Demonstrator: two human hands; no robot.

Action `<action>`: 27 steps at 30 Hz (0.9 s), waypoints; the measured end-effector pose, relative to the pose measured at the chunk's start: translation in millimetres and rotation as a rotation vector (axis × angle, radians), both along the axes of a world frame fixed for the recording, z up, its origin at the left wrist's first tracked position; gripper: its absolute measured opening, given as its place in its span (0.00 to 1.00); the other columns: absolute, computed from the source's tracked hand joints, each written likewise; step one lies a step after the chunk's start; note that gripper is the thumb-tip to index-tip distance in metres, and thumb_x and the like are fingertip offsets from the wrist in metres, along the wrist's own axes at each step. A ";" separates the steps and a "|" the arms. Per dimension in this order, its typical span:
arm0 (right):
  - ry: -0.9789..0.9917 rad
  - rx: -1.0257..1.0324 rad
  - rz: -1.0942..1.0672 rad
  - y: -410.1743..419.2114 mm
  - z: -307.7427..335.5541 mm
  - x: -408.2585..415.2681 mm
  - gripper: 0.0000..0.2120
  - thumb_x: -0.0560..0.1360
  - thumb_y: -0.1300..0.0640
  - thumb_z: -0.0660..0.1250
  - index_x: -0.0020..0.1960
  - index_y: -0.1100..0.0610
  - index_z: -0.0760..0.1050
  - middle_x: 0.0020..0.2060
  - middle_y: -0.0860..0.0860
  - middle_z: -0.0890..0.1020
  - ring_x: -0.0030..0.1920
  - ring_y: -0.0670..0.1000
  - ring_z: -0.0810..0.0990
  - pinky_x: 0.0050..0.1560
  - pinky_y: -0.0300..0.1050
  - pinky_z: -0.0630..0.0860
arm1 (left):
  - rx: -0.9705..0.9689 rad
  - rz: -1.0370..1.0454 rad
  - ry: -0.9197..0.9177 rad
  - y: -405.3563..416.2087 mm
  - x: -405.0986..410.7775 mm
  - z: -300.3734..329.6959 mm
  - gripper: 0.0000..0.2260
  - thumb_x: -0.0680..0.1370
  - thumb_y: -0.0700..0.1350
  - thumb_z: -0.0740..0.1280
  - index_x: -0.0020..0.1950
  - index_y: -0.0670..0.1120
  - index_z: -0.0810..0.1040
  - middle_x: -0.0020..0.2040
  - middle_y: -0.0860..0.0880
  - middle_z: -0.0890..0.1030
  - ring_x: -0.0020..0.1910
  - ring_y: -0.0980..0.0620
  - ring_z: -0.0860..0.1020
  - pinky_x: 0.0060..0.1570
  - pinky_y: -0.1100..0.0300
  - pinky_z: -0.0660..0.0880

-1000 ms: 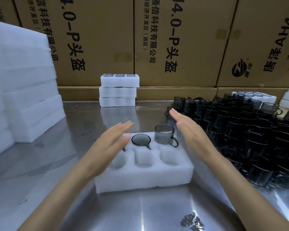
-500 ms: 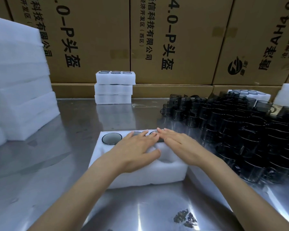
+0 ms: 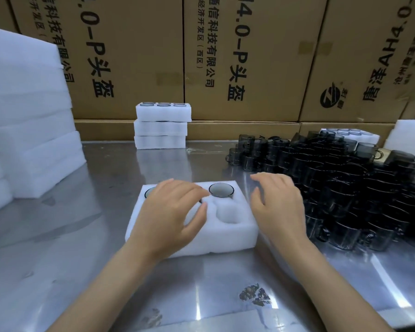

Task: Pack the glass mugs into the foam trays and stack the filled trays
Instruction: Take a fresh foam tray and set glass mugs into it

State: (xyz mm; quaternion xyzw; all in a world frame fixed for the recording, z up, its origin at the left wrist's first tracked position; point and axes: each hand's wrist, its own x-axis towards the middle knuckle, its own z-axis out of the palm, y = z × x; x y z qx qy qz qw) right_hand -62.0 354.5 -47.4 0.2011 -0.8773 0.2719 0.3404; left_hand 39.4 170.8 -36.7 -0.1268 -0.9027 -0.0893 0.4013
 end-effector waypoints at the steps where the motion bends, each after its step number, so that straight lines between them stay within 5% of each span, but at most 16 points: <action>1: 0.058 -0.014 -0.038 3.9 0.6 2.5 0.14 0.73 0.62 0.64 0.57 0.56 0.79 0.55 0.50 0.81 0.60 0.54 0.72 0.57 0.50 0.65 | -0.003 0.000 0.030 -4.7 4.6 -4.5 0.13 0.77 0.46 0.58 0.47 0.45 0.82 0.46 0.52 0.82 0.45 0.48 0.79 0.50 0.56 0.72; 6: 0.201 -0.101 -0.296 27.8 7.8 4.2 0.14 0.70 0.62 0.67 0.56 0.56 0.79 0.57 0.53 0.78 0.61 0.58 0.70 0.60 0.54 0.62 | 0.043 0.025 0.148 -19.6 13.5 -13.6 0.13 0.77 0.44 0.59 0.45 0.44 0.83 0.44 0.51 0.82 0.46 0.52 0.76 0.46 0.60 0.69; 15: -0.030 -0.084 -0.486 53.7 2.9 -10.6 0.21 0.72 0.69 0.63 0.62 0.55 0.75 0.55 0.56 0.76 0.53 0.58 0.72 0.55 0.52 0.57 | 0.127 0.049 0.144 -18.8 13.0 -18.4 0.13 0.77 0.45 0.58 0.44 0.46 0.82 0.43 0.53 0.81 0.45 0.54 0.75 0.44 0.61 0.69; 20: 0.107 -0.196 -0.313 53.7 10.1 -9.5 0.22 0.71 0.73 0.63 0.59 0.55 0.77 0.51 0.54 0.79 0.50 0.56 0.75 0.55 0.50 0.61 | 0.204 0.059 0.154 -20.4 14.5 -18.1 0.14 0.78 0.45 0.57 0.44 0.45 0.82 0.42 0.52 0.81 0.42 0.53 0.74 0.42 0.56 0.70; 27: 0.381 -0.296 0.264 13.4 14.1 24.1 0.12 0.73 0.74 0.64 0.51 0.63 0.80 0.45 0.51 0.72 0.45 0.48 0.73 0.45 0.36 0.69 | 0.487 0.043 0.113 -25.9 18.8 -15.6 0.15 0.77 0.49 0.56 0.45 0.48 0.81 0.42 0.56 0.80 0.44 0.53 0.77 0.46 0.57 0.71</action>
